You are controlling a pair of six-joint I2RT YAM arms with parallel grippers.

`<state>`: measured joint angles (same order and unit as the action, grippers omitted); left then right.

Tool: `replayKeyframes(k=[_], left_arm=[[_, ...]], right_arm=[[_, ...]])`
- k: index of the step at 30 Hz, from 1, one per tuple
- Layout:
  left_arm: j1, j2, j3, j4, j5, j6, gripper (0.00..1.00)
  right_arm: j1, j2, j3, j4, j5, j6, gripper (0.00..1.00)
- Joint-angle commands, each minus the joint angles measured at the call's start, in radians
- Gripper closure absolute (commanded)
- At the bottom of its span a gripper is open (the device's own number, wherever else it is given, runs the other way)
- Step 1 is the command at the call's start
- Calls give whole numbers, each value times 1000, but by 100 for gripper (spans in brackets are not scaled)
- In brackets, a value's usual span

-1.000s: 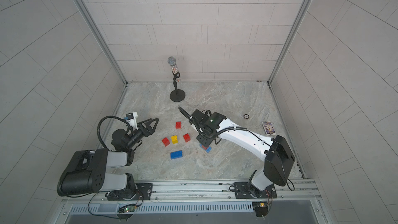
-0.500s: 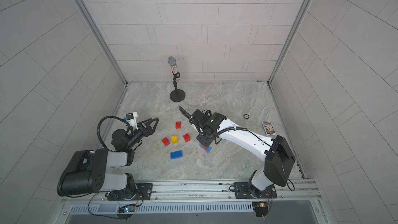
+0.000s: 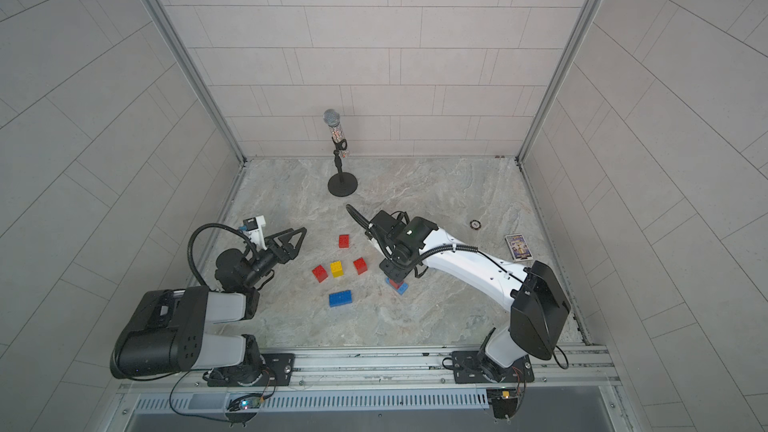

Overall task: Assemble the number 1 with lego
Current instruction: Assemble the lego brick with the lego brick.

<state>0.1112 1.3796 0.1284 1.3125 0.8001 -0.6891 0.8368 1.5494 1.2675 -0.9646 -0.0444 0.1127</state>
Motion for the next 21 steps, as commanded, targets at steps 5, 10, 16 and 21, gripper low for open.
replayKeyframes(k=[5, 10, 16, 21], left_arm=[[7, 1, 7, 48, 11, -9, 0], [8, 1, 7, 48, 11, -9, 0], [8, 3, 8, 48, 13, -10, 0], [8, 10, 13, 48, 14, -12, 0]], right_arm=[[3, 33, -2, -91, -36, 2, 69], [3, 16, 100, -140, -10, -11, 40], [-14, -5, 204, -146, 30, -21, 30], [-94, -6, 241, -54, 73, -28, 29]])
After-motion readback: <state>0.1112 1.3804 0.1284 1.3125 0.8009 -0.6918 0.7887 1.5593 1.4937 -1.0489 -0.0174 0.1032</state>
